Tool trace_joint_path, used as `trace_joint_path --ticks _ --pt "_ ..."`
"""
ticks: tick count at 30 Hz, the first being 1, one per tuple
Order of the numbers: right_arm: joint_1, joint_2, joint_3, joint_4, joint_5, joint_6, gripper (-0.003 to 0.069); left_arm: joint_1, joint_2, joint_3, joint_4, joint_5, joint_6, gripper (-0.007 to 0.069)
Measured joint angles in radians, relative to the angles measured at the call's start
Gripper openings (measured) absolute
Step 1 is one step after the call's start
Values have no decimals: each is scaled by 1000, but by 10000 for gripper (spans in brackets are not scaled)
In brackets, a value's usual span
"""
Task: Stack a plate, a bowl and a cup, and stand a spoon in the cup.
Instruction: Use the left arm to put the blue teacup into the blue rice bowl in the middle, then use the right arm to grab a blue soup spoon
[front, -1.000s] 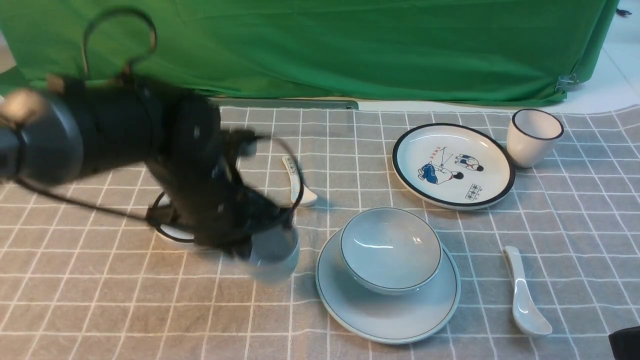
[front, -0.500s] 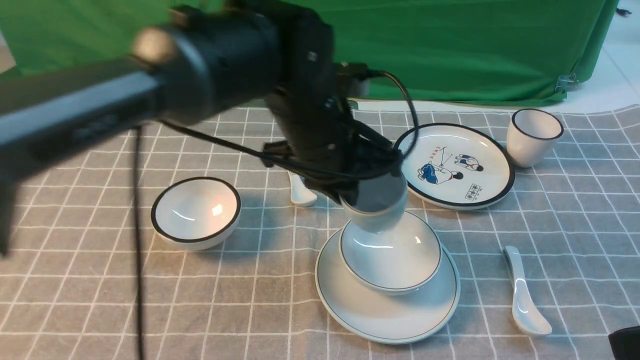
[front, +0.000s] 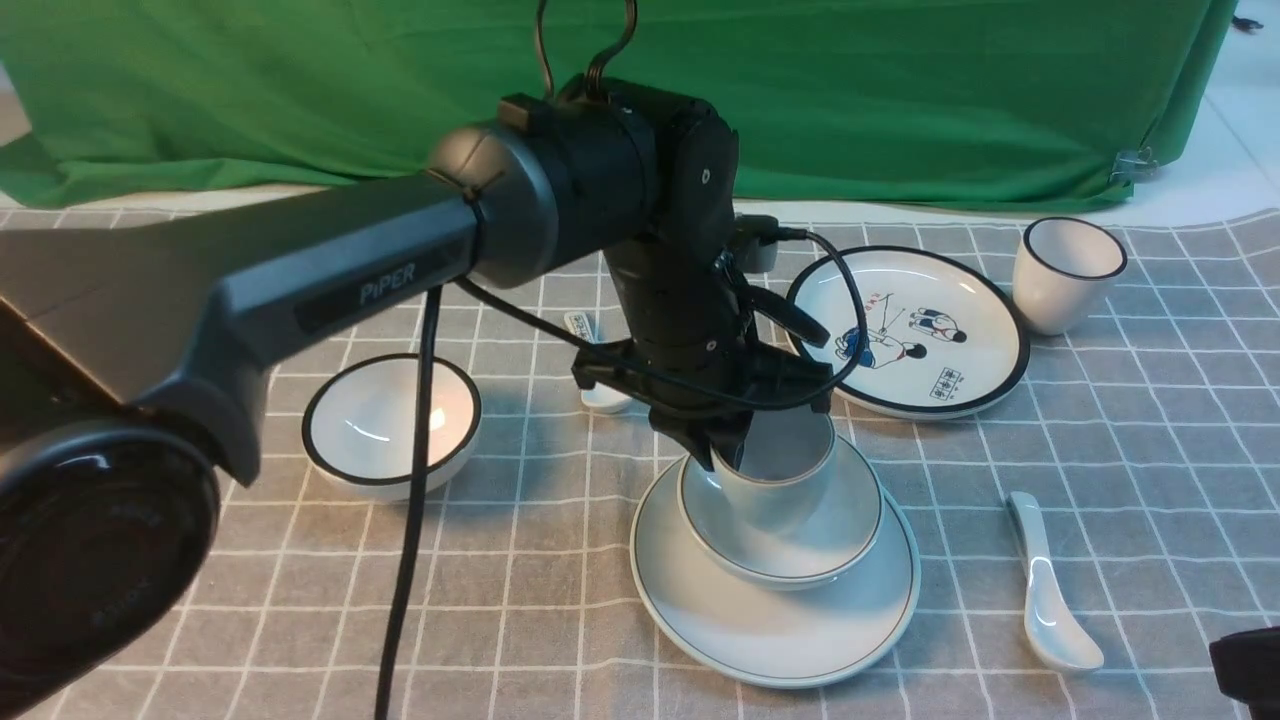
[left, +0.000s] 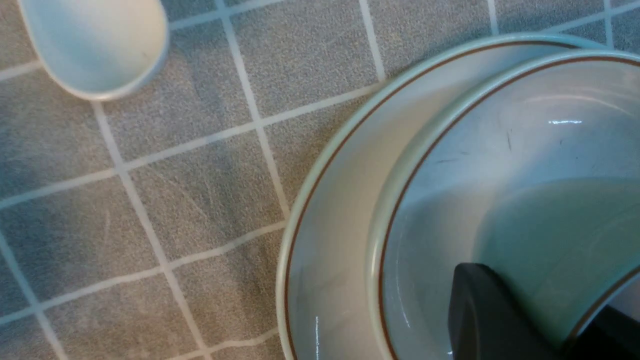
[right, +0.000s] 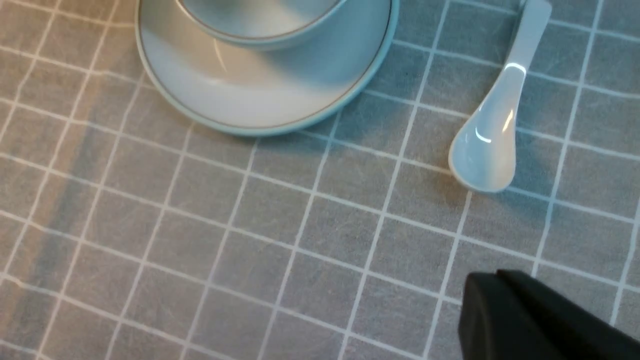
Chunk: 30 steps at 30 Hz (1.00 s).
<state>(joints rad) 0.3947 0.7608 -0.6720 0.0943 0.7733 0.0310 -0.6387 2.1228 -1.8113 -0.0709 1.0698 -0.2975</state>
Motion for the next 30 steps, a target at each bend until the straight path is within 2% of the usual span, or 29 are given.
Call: trace_joint_path --ticks 6,10,13,18,21,23,27,30 --pt "0 0 0 0 -8 0 35 0 13 0 8 -10 3 36" --pt "0 0 0 0 -8 0 35 0 13 0 5 -28 3 71" --pt "0 0 0 0 -9 0 35 0 13 0 3 -38 5 132" --pt "0 0 0 -6 -24 -2 35 0 13 -13 2 -32 32 277" --pt "0 17 -29 -55 -9 33 35 0 9 -65 2 40 76 345" --pt "-5 57 -79 -101 27 63 31 0 -6 -107 10 89 93 358" --pt "-57 178 -186 -150 98 77 20 0 -65 -150 18 125 121 302" --pt "-169 366 -317 -124 166 2 19 0 -189 -126 30 132 135 106"
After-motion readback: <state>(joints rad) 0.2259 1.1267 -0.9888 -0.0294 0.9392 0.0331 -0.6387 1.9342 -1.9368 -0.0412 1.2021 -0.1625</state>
